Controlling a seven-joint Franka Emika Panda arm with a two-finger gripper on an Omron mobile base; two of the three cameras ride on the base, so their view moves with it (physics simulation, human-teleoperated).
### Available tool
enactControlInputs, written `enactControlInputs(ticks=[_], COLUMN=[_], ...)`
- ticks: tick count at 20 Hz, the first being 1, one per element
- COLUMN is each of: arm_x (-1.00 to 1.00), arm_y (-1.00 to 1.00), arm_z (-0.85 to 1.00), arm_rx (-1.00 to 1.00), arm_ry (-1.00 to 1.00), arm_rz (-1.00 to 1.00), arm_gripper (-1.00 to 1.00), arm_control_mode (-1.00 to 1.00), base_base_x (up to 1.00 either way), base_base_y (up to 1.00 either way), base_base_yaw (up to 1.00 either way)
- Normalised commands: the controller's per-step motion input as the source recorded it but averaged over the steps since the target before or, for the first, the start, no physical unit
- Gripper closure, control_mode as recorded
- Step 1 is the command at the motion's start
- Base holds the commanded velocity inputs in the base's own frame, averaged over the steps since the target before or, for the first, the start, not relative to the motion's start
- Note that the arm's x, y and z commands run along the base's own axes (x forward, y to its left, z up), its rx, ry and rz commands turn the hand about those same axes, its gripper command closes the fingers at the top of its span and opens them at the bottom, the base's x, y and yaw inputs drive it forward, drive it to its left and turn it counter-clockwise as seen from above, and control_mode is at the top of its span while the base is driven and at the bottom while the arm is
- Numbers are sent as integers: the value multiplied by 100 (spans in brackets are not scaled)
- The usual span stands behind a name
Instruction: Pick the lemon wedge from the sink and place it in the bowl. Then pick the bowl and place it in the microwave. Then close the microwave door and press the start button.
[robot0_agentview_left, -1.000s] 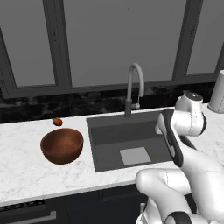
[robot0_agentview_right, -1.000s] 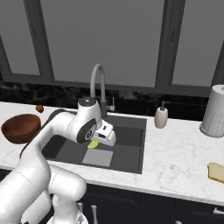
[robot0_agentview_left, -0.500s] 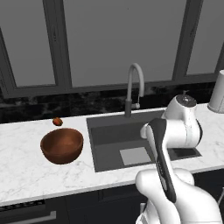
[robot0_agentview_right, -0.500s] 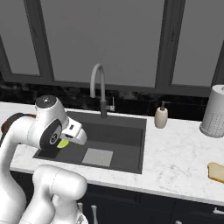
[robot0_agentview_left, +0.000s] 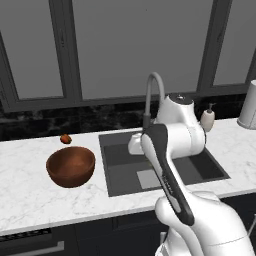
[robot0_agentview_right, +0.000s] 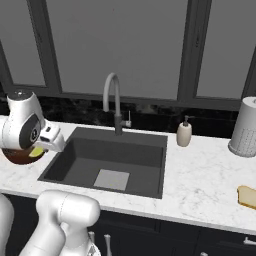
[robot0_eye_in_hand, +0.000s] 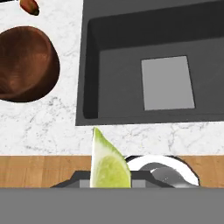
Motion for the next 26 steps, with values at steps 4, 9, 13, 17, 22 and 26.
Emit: enactControlInputs(ticks=[4,9,13,17,22,26], arm_x=[8,14,41,60,64,59], arm_y=[100,98,86,52,48,50], arm_z=[4,-24,-36,-23,-13,-33], arm_rx=[1,0,1,3,0,0], arm_ry=[9,0,0,1,8,1], arm_rz=[6,0,0,0,0,0], arm_gripper=[100,100,100,100,100,100], arm_control_mode=[-100,-100,-100,-100,-100,-100], base_base_x=[0,0,0,0,0,0], base_base_y=[0,0,0,0,0,0], base_base_yaw=[0,0,0,0,0,0])
